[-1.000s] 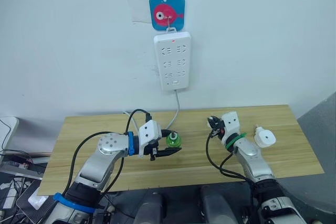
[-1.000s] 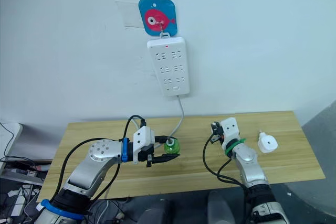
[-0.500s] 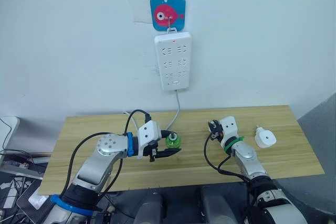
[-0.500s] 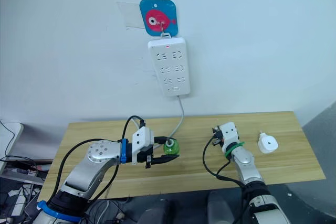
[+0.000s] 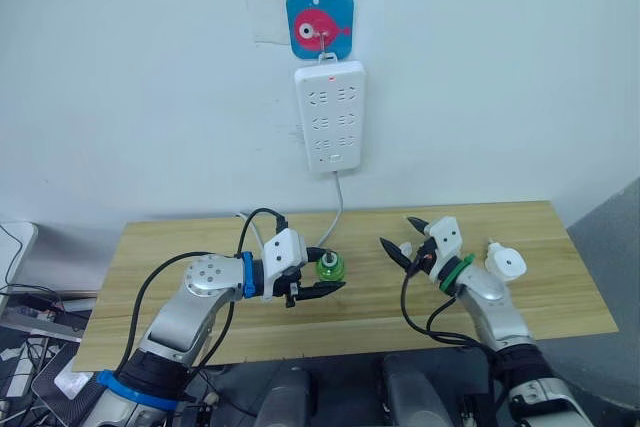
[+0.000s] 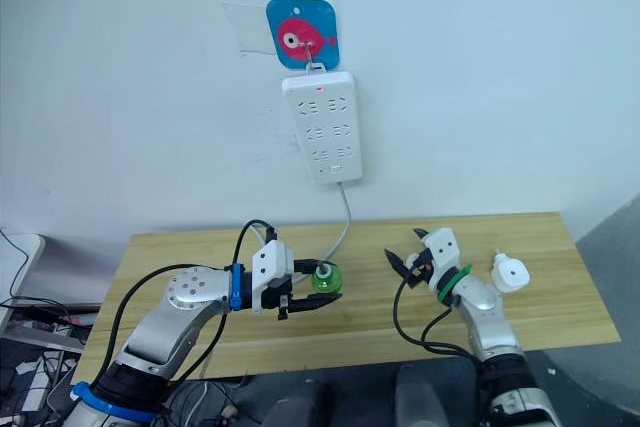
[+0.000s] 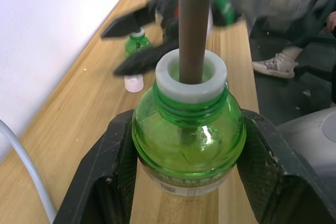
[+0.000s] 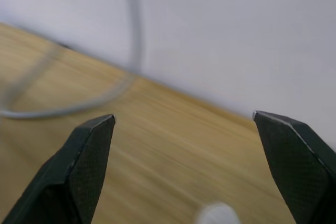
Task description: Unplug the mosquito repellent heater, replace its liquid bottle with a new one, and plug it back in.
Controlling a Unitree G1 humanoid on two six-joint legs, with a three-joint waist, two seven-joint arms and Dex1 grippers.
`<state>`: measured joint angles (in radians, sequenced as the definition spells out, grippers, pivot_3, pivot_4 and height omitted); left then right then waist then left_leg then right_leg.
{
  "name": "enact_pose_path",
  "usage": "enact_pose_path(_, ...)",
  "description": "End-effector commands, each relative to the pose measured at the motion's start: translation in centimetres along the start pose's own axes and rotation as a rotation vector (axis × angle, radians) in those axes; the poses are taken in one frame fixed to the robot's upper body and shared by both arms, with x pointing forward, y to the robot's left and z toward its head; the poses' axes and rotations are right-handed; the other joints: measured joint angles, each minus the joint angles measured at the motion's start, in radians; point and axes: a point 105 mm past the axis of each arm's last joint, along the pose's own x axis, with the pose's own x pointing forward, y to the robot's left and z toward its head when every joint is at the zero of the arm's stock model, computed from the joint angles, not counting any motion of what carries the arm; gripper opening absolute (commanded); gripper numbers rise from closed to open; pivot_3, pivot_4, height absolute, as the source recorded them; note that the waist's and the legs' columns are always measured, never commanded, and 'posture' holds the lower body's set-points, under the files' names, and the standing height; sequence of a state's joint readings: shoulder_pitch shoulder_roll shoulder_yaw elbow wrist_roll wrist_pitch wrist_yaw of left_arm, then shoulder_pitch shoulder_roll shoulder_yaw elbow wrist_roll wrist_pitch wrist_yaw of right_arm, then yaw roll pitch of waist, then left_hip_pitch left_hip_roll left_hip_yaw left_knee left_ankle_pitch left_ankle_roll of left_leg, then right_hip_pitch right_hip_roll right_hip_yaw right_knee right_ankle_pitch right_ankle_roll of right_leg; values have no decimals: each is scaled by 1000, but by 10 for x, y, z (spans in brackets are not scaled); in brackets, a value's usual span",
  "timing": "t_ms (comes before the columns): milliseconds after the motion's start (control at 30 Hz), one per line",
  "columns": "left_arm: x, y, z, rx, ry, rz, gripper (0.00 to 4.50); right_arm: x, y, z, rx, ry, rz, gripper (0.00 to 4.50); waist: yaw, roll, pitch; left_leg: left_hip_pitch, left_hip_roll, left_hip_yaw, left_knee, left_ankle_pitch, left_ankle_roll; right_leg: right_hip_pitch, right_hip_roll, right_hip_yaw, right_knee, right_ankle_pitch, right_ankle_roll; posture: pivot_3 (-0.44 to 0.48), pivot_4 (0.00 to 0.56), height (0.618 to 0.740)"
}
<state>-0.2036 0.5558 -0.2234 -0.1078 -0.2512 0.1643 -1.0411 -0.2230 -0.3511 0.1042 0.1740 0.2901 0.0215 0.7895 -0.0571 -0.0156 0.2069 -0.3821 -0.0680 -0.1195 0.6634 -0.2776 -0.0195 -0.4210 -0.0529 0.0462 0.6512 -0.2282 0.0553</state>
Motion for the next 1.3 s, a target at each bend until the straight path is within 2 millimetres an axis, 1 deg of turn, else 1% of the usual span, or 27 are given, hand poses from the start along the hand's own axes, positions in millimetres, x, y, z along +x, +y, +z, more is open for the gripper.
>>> enact_pose_path(33, -7, 7, 10, 47, -27, 9, 2258, -7, 29, 32, 21, -7, 259, 3515, 1, 0, 0, 0, 0, 0, 0, 0, 0, 0, 0, 0, 0, 0, 0, -69, 163, 740)
enact_pose_path(67, -8, 8, 10, 54, -25, 0, 2258, -9, 37, 38, 7, 11, 333, 3181, 1, 0, 0, 0, 0, -1, 0, 0, 0, 0, 0, -1, 0, 0, 0, -68, 162, 740)
enact_pose_path(167, -9, 9, 11, 67, -25, -18, 2258, -9, 51, 52, 2, 24, 443, 3181, 2, 0, 0, 0, 0, -1, 0, 0, 0, 1, 0, -2, -1, 0, 0, -67, 162, 740)
enact_pose_path(233, -9, 10, 13, 76, -27, -28, 2258, -4, 60, 62, 4, 11, 491, 3181, 1, 0, 0, 0, 1, -1, 0, 0, 0, 0, 0, -2, -1, 0, 0, -62, 161, 740)
enact_pose_path(367, -9, 11, 15, 88, -32, -37, 2258, 6, 72, 71, 0, -8, 525, 3181, 4, 0, 0, -1, 0, -1, 0, 0, 0, 0, 0, -2, -1, 0, 0, -57, 162, 740)
enact_pose_path(533, -6, 10, 19, 96, -41, -52, 2258, 18, 81, 71, -43, -22, 539, 3181, 5, 0, 0, -1, 0, -1, 0, 0, 0, 0, 0, -2, -1, 0, 0, -57, 162, 740)
enact_pose_path(867, -1, 12, 23, 108, -53, -63, 2258, 32, 87, 64, -74, -30, 545, 3181, 3, 0, 0, -1, 0, -1, 0, 1, -2, 0, 0, -2, -1, 0, 0, -62, 168, 740)
enact_pose_path(1100, 1, 12, 26, 109, -66, -63, 2258, 39, 91, 68, -81, -46, 542, 3181, 3, 0, 0, -1, 0, -1, 0, 1, -3, 0, 0, -2, -1, 0, 0, -57, 170, 740)
enact_pose_path(1133, 1, 11, 26, 109, -67, -63, 2258, 41, 91, 68, -80, -48, 540, 2878, 3, 0, 0, -1, 0, -1, 0, 1, -3, 0, 0, -2, -1, 0, 0, -57, 171, 740)
enact_pose_path(1167, 1, 11, 27, 108, -68, -63, 2258, 42, 91, 68, -83, -49, 539, 2758, 3, 0, 0, -1, 0, -1, 0, 1, -3, 0, 0, -2, -1, 0, 0, -56, 172, 740)
enact_pose_path(1200, 1, 11, 27, 107, -69, -63, 2258, 44, 90, 68, -90, -48, 535, 2495, 3, 0, 0, -1, 0, -1, 0, 1, -3, 0, 0, -2, -1, 0, 0, -56, 172, 740)
enact_pose_path(1300, 1, 11, 28, 94, -80, -57, 2258, 46, 90, 67, -117, -49, 529, 1427, 3, 0, 0, -1, 0, -1, 0, 1, -3, 0, 0, -2, -1, 0, 0, -53, 173, 740)
